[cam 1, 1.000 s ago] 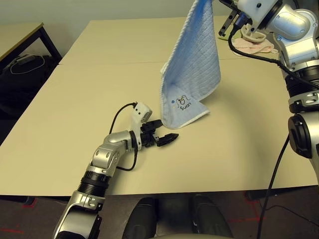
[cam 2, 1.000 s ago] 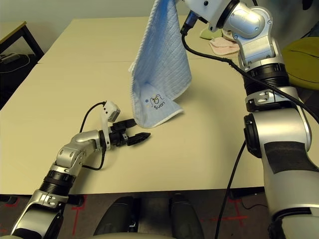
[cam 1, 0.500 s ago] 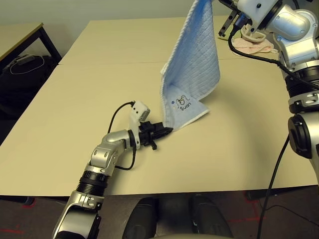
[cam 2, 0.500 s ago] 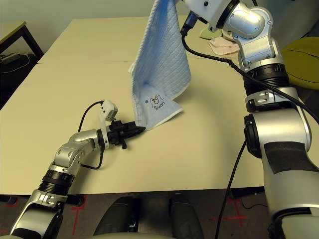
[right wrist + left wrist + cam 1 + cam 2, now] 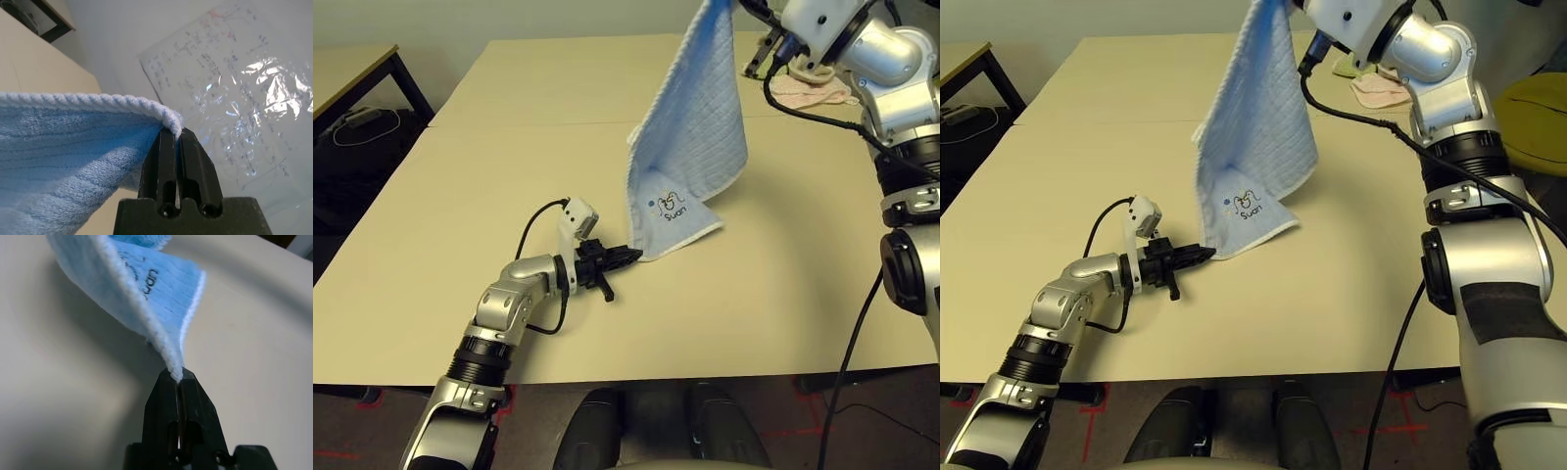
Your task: Fold the towel and set it aside.
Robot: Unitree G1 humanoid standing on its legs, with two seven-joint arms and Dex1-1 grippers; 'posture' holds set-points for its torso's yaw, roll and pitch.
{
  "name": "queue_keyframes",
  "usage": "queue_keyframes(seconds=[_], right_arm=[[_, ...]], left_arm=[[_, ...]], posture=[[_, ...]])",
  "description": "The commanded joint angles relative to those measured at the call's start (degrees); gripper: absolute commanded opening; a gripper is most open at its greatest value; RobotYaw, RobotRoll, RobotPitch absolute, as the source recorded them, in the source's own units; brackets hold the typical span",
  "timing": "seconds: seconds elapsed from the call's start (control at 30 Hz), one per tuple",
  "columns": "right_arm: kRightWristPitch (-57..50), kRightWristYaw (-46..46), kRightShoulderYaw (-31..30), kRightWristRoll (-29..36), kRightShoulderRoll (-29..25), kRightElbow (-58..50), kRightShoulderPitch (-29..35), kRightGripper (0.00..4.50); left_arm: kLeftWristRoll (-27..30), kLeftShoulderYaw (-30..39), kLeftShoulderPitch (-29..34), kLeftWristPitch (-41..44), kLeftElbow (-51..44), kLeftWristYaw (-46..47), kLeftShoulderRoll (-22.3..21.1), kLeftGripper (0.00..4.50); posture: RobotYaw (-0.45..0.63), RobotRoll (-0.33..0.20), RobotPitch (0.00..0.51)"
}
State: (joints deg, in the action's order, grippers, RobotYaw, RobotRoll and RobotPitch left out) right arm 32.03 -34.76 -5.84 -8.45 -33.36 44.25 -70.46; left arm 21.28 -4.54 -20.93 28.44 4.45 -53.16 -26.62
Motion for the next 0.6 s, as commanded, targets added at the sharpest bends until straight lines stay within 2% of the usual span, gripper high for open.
queue_keyframes(seconds=[0.03, 0.2, 0.3, 0.43, 0.6], right_arm=[[-0.8, 0.6, 1.8, 0.9, -1.7, -1.3, 2.1, 0.0], [-2.5, 0.9, 3.6, 1.4, -4.7, -3.1, 9.5, 0.0], [-3.4, -0.7, 4.0, 2.3, -6.4, -4.0, 15.0, 0.0], [-5.4, -2.9, 4.1, 2.8, -9.1, -5.1, 22.2, 0.0], [-9.9, -7.7, 3.7, 4.7, -11.1, -8.3, 27.6, 0.0]], left_arm=[[-0.8, 1.7, -0.6, -1.5, -1.5, -0.7, -3.2, 0.05], [0.3, 6.3, -1.4, -1.0, -3.0, 0.6, -7.1, 0.05], [-2.8, 6.8, -2.1, -3.6, -2.9, 1.4, -10.3, 0.05], [-1.1, 10.5, -4.7, -1.1, -3.3, 4.4, -11.8, 0.05], [-3.1, 11.1, -6.5, -0.3, -0.7, 6.1, -14.5, 0.05]], posture=[[0.08, 0.0, 0.068], [0.07, 0.0, 0.07], [0.07, 0.0, 0.072], [0.07, 0.0, 0.077], [0.06, 0.0, 0.082]])
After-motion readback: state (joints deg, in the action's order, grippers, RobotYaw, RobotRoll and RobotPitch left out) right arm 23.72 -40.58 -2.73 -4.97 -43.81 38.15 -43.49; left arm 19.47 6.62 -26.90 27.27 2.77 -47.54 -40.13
